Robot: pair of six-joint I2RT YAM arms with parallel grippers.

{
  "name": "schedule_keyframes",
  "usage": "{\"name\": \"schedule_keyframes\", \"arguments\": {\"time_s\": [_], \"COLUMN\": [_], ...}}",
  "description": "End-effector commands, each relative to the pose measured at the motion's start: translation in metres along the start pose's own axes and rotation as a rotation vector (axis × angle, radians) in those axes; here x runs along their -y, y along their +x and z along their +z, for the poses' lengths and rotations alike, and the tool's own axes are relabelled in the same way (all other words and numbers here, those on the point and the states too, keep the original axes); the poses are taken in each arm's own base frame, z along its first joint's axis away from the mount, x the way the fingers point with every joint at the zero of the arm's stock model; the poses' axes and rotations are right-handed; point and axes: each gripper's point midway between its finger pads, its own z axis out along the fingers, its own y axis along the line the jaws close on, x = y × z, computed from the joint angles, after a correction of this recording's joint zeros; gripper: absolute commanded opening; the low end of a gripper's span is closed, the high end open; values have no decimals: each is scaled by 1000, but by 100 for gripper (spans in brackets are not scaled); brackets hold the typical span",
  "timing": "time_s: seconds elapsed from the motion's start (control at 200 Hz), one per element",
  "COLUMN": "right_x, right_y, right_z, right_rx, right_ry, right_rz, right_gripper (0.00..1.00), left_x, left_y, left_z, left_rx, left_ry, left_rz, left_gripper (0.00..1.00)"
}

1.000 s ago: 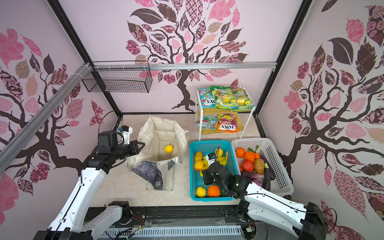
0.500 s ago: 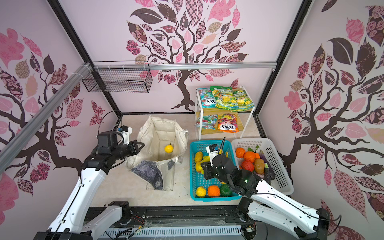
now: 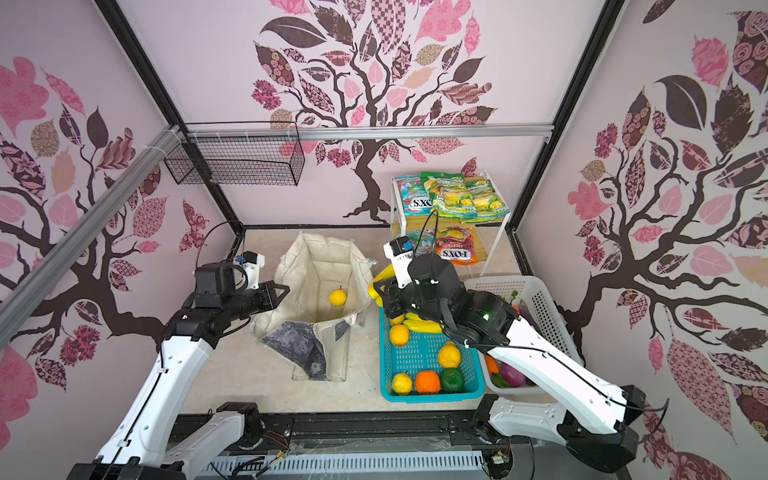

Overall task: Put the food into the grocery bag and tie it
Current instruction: 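Lift the banana bunch with the right gripper and carry it over the bag, then lower the bananas into the tote bag with the right gripper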

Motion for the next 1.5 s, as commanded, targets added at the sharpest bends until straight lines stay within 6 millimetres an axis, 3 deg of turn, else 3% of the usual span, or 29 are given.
{"name": "schedule_keyframes", "arguments": {"time_s": [0.0, 0.165, 0.31, 0.47, 0.585, 0.765, 0.905, 1.025, 1.32, 1.495], "right_x": [-29, -65, -91, -117, -119, -106, -83, -80, -54, -43], "right_y": [-20, -50, -59, -53, -41, -11, 22, 51, 124, 149], "right_z": [1, 14, 34, 62, 84, 120, 152, 172, 207, 223], "right_rx": [-11, 3, -3, -21, -42, -75, -120, -196, -359, -417], "right_ry": [-103, -236, -322, -412, -425, -399, -312, -320, -197, -152], "right_rz": [-53, -57, -57, -26, 13, 54, 79, 132, 192, 188], "right_gripper": [5, 5, 5, 5, 5, 5, 5, 4, 3, 2], "left_x": [3, 3, 5, 6, 7, 15, 17, 17, 19, 20], "left_y": [6, 7, 8, 7, 7, 6, 4, 3, 1, 1], "left_z": [2, 3, 5, 4, 4, 3, 0, -1, -3, -4], "left_rx": [-15, -21, -30, -25, -27, -22, -3, 5, 17, 22], "left_ry": [23, 29, 45, 46, 51, 99, 105, 105, 113, 115], "left_rz": [13, 13, 12, 14, 14, 6, 6, 7, 7, 9], "left_gripper": [0, 0, 0, 0, 0, 0, 0, 0, 0, 0]}}
